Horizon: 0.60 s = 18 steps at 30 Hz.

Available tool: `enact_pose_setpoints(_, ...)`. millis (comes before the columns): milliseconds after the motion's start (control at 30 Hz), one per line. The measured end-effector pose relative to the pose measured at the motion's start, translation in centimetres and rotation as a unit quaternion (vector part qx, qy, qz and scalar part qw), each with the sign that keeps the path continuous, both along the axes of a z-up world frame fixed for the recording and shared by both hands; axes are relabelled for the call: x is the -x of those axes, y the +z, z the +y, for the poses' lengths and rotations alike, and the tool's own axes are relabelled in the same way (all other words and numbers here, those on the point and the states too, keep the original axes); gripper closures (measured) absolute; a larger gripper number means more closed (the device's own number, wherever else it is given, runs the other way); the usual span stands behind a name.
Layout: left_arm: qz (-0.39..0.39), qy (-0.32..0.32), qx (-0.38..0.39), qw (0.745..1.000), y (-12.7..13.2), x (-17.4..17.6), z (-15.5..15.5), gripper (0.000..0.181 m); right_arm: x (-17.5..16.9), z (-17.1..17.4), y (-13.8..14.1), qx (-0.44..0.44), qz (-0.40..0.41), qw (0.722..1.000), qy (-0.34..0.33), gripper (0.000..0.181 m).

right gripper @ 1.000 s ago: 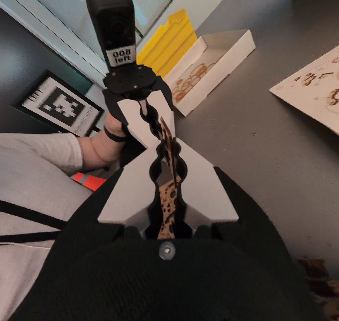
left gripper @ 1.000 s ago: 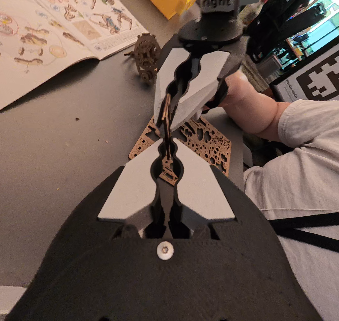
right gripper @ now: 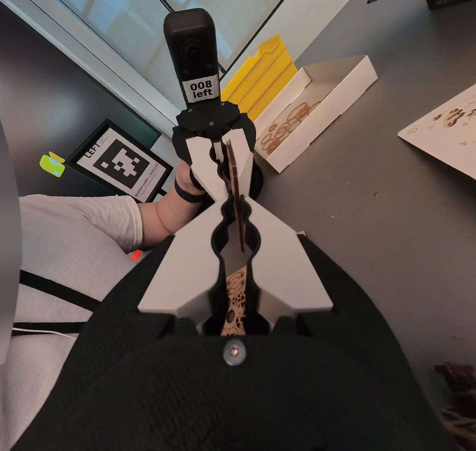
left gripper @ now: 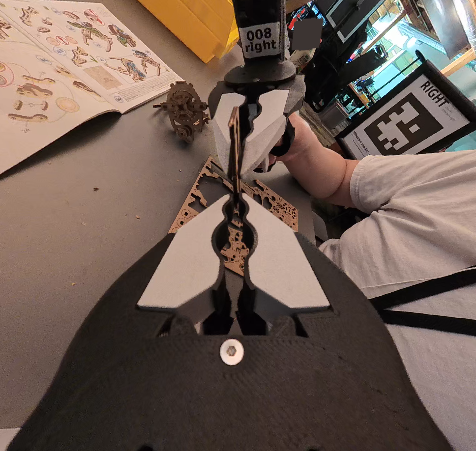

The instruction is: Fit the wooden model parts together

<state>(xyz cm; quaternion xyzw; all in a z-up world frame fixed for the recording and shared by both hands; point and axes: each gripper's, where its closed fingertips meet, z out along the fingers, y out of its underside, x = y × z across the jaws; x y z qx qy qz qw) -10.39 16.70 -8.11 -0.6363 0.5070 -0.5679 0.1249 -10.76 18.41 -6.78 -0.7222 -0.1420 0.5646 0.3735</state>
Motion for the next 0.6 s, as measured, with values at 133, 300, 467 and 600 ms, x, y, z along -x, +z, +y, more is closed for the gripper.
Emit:
enact_pose_setpoints(133,-0.008,0.003,0.009,1.0,0.3,-0.1,0.0,0.181,-0.2,0.0,0.2,0.01,0.016,1.0,0.007,0.178)
enact_pose_setpoints(300,-0.009,0.0,0.019,1.0,0.3,-0.1,-0.2,0.181,-0.2,-0.3,0.1,0.016,0.009,1.0,0.017,0.181)
enact_pose_setpoints(467,0.005,0.024,-0.017,1.0,-0.4,-0.3,0.5,0.179,-0.4,0.2,-0.5,0.02,-0.006,1.0,-0.007,0.181)
enact_pose_setpoints(600,0.011,0.038,-0.036,0.999,-0.6,-0.3,0.9,0.175,-0.6,0.4,-0.7,0.028,0.001,0.999,-0.015,0.181)
